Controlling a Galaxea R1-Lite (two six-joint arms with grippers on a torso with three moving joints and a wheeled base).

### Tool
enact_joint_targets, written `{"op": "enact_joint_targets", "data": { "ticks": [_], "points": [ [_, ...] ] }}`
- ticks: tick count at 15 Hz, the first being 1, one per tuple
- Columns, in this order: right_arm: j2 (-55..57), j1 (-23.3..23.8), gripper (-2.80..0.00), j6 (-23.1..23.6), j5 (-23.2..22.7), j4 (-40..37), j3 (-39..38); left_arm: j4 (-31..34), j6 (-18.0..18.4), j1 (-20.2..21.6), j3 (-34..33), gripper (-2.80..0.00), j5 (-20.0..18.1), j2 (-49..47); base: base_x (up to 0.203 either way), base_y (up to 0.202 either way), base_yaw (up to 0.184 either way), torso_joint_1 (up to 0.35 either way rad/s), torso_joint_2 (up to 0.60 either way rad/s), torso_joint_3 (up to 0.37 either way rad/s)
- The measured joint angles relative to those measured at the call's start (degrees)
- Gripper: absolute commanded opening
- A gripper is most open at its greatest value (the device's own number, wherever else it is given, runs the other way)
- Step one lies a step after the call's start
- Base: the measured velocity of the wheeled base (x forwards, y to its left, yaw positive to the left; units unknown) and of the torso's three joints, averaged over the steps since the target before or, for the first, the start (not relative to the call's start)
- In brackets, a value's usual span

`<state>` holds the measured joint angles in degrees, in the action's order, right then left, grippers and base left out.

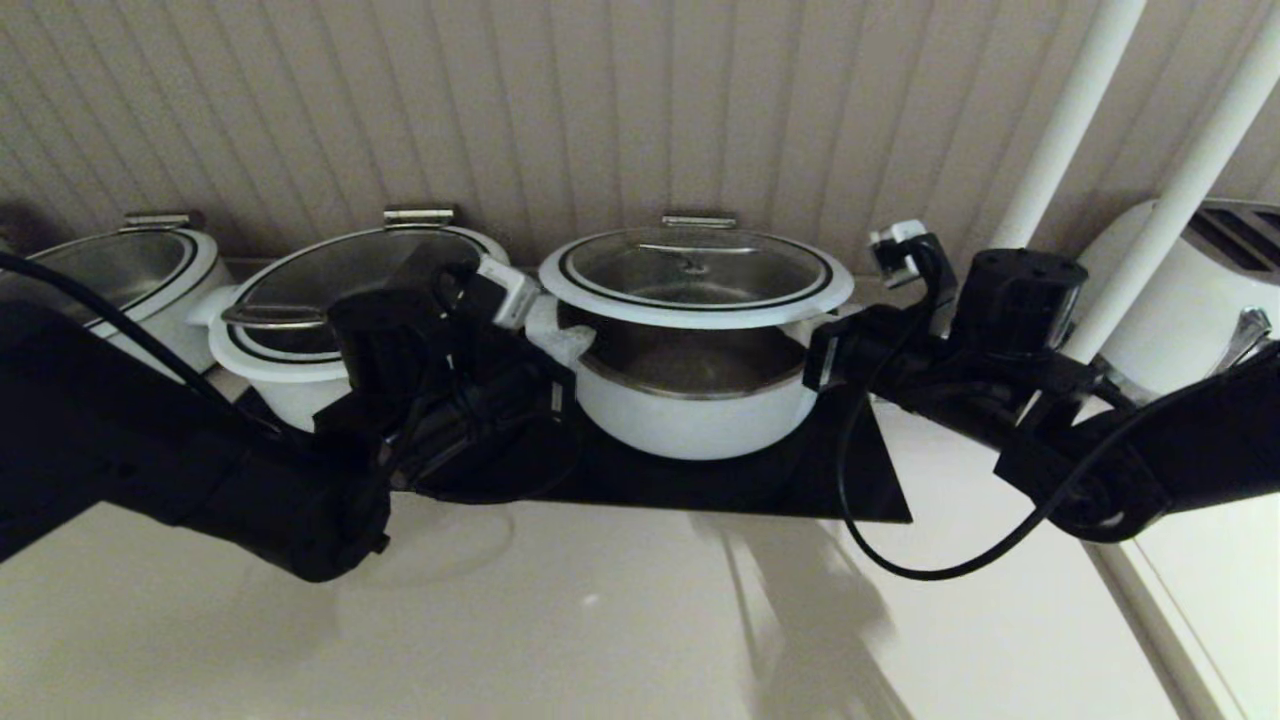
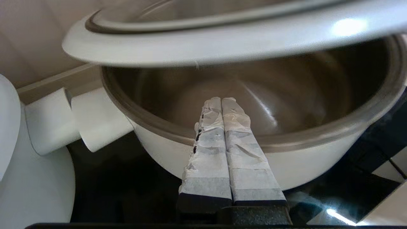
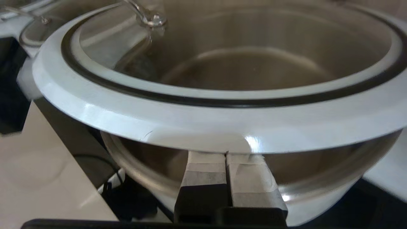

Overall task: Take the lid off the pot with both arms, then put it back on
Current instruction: Open the pot lid completely

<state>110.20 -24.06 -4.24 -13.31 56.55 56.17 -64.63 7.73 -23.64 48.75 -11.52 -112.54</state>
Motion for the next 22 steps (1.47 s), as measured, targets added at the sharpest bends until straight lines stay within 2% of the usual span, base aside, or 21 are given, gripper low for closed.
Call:
{"op": "enact_joint_targets", "data": {
  "ticks": [4, 14, 22],
  "points": [
    [-0.09, 0.00, -2.80, 0.04, -0.02, 0.04, 0.94, -3.04, -0.07, -0.06, -3.06, -2.80, -0.11, 1.07, 0.000, 0.000, 0.000, 0.000, 0.00, 0.000],
    [-0.11, 0.01, -2.80, 0.13, 0.06, 0.00, 3.25, -3.23, 0.10, -0.70, -9.16, -2.80, -0.20, 5.66, 0.000, 0.000, 0.000, 0.000, 0.00, 0.000],
    [0.54, 0.00, -2.80, 0.19, 0.65, 0.00, 6.27, -3.24, 0.08, -1.68, -10.86, -2.80, -0.02, 6.85, 0.000, 0.000, 0.000, 0.000, 0.00, 0.000]
  ]
}}
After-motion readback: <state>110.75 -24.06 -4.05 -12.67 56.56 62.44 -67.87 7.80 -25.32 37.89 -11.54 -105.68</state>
